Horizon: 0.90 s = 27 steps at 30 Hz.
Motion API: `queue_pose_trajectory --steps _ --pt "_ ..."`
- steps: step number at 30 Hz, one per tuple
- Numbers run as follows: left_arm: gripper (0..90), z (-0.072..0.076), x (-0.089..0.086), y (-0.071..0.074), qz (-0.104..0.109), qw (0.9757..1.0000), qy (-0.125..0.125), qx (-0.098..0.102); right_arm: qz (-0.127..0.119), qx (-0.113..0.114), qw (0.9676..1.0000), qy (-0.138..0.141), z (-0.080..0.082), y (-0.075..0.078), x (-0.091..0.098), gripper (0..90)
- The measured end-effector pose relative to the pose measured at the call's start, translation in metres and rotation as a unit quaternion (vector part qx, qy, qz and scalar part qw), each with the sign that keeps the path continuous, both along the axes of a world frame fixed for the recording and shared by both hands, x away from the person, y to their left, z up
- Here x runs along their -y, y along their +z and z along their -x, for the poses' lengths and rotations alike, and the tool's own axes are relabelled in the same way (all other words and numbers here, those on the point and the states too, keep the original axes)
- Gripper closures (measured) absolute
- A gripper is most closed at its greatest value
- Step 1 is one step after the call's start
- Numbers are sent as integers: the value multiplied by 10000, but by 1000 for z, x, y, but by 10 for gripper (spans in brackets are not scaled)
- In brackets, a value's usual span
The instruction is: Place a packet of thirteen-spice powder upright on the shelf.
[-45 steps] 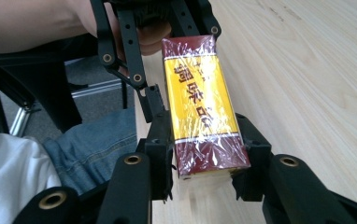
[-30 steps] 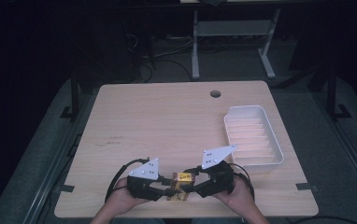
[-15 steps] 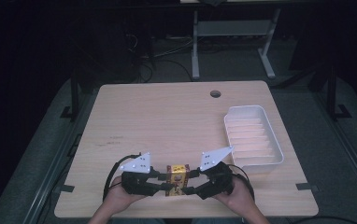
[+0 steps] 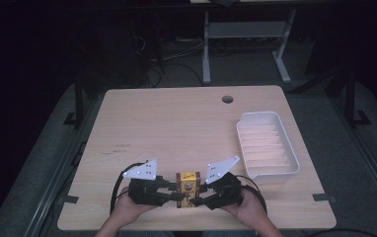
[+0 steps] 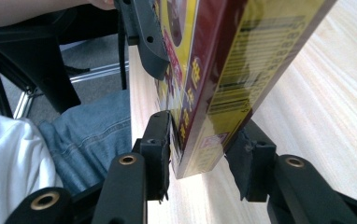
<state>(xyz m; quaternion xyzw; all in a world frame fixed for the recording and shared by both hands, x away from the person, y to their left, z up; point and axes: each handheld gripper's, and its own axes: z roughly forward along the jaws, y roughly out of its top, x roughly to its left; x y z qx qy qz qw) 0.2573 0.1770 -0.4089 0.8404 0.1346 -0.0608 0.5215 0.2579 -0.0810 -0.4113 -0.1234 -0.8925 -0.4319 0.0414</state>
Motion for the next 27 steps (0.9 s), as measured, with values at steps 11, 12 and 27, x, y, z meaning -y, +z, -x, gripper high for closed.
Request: queue_pose_trajectory --steps 11,12,27 --pt "623 0 6 0 -478 9987 -144 129 285 22 9994 205 2 0 -2 672" --pt "618 1 6 1 -526 9983 -153 188 301 32 9993 199 3 0 -2 672" --pt "615 0 11 13 -653 9969 -281 322 412 20 9988 274 4 -2 -2 672"
